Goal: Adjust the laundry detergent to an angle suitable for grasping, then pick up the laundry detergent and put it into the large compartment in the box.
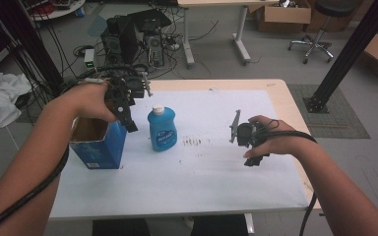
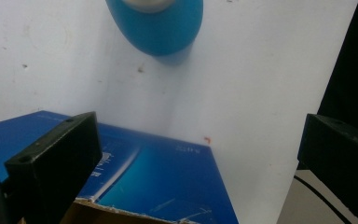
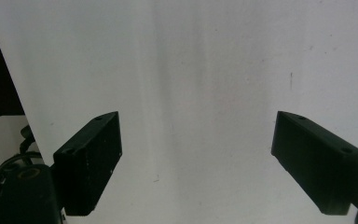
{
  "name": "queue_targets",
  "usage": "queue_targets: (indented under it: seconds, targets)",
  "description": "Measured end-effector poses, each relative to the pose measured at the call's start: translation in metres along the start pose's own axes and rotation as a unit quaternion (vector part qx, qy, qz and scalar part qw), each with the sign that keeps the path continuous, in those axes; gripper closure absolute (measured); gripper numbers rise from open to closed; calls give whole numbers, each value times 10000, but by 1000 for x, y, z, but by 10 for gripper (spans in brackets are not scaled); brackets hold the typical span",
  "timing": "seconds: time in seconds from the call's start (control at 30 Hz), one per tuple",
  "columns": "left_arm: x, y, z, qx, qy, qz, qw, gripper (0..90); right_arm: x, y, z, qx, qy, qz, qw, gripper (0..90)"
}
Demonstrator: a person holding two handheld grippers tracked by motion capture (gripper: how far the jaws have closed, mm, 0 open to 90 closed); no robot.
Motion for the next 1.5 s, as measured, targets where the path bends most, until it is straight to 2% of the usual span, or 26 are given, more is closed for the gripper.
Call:
queue_targets:
  seconds: [0.17, 0.43, 0.47, 0.7, 0.83, 0.93, 1.3, 1.5]
  targets:
    - [-1, -2, 0, 4, -5, 52, 10000, 1, -1, 1, -3, -24, -6, -24, 10000, 163]
    - [0, -7, -1, 78, -38, -18, 10000, 1, 0, 4, -4, 26, 3, -3, 10000, 162]
    - [-1, -8, 1, 77, -12, 46, 10000, 1, 0, 5, -5, 29, -4, -25, 10000, 163]
    - [-1, -5, 2, 32, -3, 4, 10000, 1, 0, 6, -8, 17, -27, -33, 10000, 163]
    - [0, -4, 1, 91, -1, -63, 9999, 1, 1, 8, -9, 66, -11, -2, 10000, 163]
    - [1, -5, 1, 46, -12, -4, 10000, 1, 4, 9, -10, 84, -16, -16, 10000, 162]
    - [4, -2, -3, 83, -4, 39, 10000, 1, 7, 9, -3, 144, -56, -3, 9999, 162]
    - [9, 7, -11, 36, -13, -45, 10000, 1, 7, 5, 1, 177, -44, 44, 9998, 163]
Point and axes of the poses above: each handheld gripper's, and its own axes: x roughly backward along the jaws, y roughly out of its top, z roughly to its left, the point moved 10 cm from there along -x, roughly forward along the jaws, and after that the axes turned 11 degrees about -z, right-handed, at the moved point
